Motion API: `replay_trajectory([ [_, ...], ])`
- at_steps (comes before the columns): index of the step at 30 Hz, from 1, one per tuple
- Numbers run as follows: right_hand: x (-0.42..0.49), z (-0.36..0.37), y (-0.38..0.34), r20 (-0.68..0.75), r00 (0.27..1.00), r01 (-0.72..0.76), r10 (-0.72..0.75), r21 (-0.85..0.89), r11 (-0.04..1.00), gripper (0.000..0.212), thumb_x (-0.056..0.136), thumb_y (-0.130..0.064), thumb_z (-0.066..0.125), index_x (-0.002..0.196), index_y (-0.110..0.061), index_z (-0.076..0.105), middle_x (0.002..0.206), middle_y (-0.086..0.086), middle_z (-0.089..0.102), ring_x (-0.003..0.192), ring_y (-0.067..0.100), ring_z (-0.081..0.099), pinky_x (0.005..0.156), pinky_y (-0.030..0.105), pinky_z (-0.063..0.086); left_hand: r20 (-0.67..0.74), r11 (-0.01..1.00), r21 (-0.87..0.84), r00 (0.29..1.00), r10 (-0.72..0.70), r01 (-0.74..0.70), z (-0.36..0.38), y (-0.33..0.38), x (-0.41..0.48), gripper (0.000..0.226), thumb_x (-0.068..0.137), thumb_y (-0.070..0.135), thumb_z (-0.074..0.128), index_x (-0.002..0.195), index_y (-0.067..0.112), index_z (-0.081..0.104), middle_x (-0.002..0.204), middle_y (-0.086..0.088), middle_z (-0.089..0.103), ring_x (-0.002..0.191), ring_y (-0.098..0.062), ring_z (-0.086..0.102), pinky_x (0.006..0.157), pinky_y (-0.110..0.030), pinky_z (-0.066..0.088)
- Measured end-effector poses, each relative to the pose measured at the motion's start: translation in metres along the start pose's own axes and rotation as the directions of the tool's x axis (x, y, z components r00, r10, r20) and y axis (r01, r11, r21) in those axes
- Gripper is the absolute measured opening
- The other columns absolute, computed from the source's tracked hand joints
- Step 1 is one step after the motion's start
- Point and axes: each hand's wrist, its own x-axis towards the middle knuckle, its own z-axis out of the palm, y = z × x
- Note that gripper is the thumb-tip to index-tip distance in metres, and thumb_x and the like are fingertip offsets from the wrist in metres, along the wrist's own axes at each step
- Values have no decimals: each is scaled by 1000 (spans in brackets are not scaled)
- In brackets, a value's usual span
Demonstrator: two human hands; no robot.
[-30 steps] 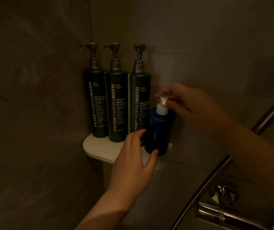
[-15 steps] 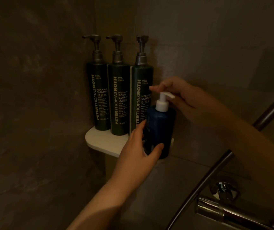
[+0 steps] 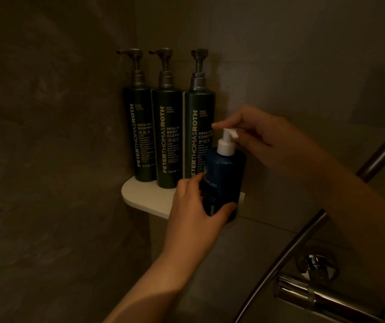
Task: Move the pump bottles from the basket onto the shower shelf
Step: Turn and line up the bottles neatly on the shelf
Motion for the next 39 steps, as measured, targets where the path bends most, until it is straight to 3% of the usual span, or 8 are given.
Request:
replay_trajectory([
  [5, -2, 7, -2, -51, 999, -2, 3, 20, 1000, 17, 95, -17, 48, 106, -28, 56, 118, -20, 62, 111, -8, 55, 89, 16, 47, -76, 998, 58, 997, -13, 17, 4, 0, -6, 72, 69, 55, 66, 129, 36, 30, 106, 24, 27, 105, 7, 34, 77, -8, 29],
  [11, -5, 15, -8, -136, 990, -18, 24, 46, 999, 15, 95, -17, 49, 104, -26, 58, 116, -18, 64, 109, -7, 56, 88, 23, 49, -124, 996, 73, 991, -50, 60, 6, 4, -9, 67, 61, 59, 64, 115, 42, 27, 104, 22, 27, 104, 3, 36, 83, -18, 34],
  [20, -7, 25, -16, -203, 977, -52, 62, 56, 997, 14, 94, -22, 50, 100, -32, 57, 115, -16, 65, 106, -4, 58, 88, 30, 52, -175, 993, 85, 982, -68, 84, 7, 7, -9, 70, 61, 55, 73, 112, 35, 29, 106, 14, 33, 105, -6, 40, 91, -37, 44],
  [27, -8, 27, -18, -221, 972, -74, 78, 25, 997, 17, 94, -23, 49, 107, -27, 59, 114, -20, 63, 103, -8, 57, 86, 20, 51, -174, 995, 67, 983, -58, 70, 8, 8, -14, 73, 64, 52, 73, 118, 35, 27, 111, 13, 33, 110, -6, 38, 95, -39, 42],
  [33, -11, 23, -16, -160, 986, -48, 54, 39, 998, 20, 95, -28, 47, 113, -30, 55, 118, -13, 63, 105, 0, 59, 86, 29, 54, -31, 999, -52, 999, -19, 17, 5, 7, -20, 82, 80, 42, 63, 136, 52, 4, 144, 15, 29, 130, -3, 31, 106, -33, 33],
  [39, -9, 19, -11, -143, 990, 1, 6, 50, 999, 19, 95, -23, 48, 110, -28, 58, 117, -23, 59, 110, -9, 55, 88, 12, 46, -42, 999, -32, 999, 22, -23, 2, 2, -20, 79, 82, 36, 65, 134, 52, 8, 143, 17, 31, 127, 3, 30, 102, -24, 30],
])
